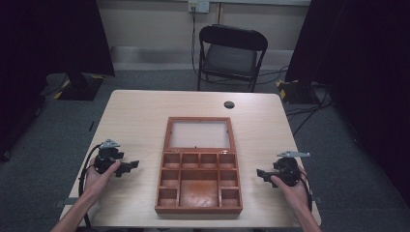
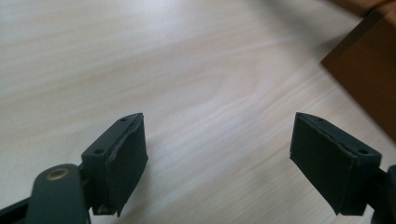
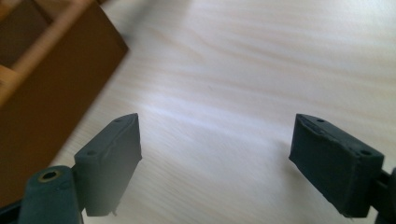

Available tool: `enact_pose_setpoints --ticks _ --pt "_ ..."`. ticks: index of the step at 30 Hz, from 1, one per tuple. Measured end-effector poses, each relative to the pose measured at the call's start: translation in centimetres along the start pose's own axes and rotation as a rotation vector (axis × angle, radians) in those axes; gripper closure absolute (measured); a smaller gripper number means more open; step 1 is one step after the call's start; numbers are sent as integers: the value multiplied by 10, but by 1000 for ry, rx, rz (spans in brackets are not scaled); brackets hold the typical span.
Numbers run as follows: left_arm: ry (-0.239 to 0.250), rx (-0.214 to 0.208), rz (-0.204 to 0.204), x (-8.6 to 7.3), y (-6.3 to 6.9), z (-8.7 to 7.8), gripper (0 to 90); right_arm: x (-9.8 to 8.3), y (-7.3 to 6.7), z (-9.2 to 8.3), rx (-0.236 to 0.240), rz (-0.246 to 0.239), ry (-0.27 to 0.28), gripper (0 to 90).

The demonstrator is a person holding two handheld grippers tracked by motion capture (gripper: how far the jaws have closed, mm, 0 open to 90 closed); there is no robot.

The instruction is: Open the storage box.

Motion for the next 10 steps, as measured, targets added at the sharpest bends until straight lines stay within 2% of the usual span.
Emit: enact_pose_setpoints --ticks 1,2,3,4,6,8,10 --pt "3 36 20 -2 -2 3 183 -5 2 2 -21 -12 -22 147" --pt "31 55 31 -3 -4 5 176 -7 5 4 -63 -45 -16 147" --pt "47 75 53 -4 -4 7 171 -8 7 4 -91 -47 -7 147" --pt "55 73 53 -4 -3 7 166 -9 6 4 -103 -47 -1 147" --pt "90 69 58 -4 -3 9 141 -10 7 6 -154 -77 7 127" --pt "90 70 56 -4 -3 9 138 -10 6 9 -157 -84 51 114" --pt "90 76 49 -4 -4 9 126 -10 6 8 -158 -83 52 113"
Point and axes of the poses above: each handheld gripper's, and its own axes: z roughly forward along the jaws, x roughly out of its top, y roughly to its right, the point moved 9 cm from there along z, roughly forward along the jaws, and after that the axes turned 8 degrees about -z, right-handed, at the moved point
